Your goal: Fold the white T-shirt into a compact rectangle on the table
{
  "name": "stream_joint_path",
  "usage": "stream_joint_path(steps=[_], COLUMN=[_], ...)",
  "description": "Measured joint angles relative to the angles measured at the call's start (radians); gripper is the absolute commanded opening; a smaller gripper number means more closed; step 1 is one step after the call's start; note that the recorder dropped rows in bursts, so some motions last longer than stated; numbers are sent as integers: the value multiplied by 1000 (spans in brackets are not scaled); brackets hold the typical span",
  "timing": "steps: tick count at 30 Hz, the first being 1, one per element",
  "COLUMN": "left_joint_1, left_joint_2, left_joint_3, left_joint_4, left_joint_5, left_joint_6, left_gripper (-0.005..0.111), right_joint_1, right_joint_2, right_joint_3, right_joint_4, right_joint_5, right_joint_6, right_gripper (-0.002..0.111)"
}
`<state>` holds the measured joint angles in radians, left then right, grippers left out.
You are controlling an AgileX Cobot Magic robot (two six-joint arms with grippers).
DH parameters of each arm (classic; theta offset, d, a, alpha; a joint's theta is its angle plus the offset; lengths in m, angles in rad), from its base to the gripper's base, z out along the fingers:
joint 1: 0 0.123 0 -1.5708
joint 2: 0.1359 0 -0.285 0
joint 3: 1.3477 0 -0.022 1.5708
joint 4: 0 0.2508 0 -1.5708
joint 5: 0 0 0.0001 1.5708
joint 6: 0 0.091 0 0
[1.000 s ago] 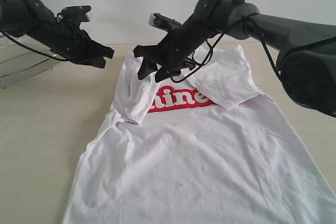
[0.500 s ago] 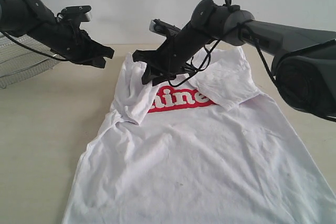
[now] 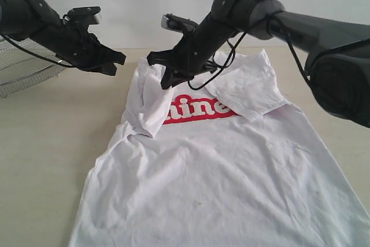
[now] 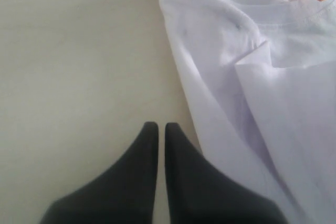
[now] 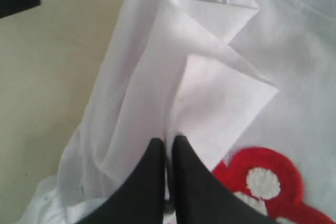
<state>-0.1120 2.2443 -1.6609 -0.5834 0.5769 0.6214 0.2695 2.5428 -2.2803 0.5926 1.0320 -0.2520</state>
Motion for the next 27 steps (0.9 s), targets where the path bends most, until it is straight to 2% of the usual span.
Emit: stream_joint_path(steps=[9, 15, 27], left_joint_1=[0, 0, 0], left_joint_2=[0, 0, 0], left_joint_3=[0, 0, 0], left_joint_4=[0, -2, -2], left_joint_5=[0, 0, 0], left_joint_6=[0, 0, 0], left_gripper=[5, 5, 5], right_joint_1=[0, 0, 0], right_joint_2=[-75, -75, -75], right_joint_3=[-9, -9, 184], right_joint_4=[-182, -254, -273], right_joint_5=[168, 184, 186], right_joint_6=[76, 118, 158], right_gripper=[0, 0, 0])
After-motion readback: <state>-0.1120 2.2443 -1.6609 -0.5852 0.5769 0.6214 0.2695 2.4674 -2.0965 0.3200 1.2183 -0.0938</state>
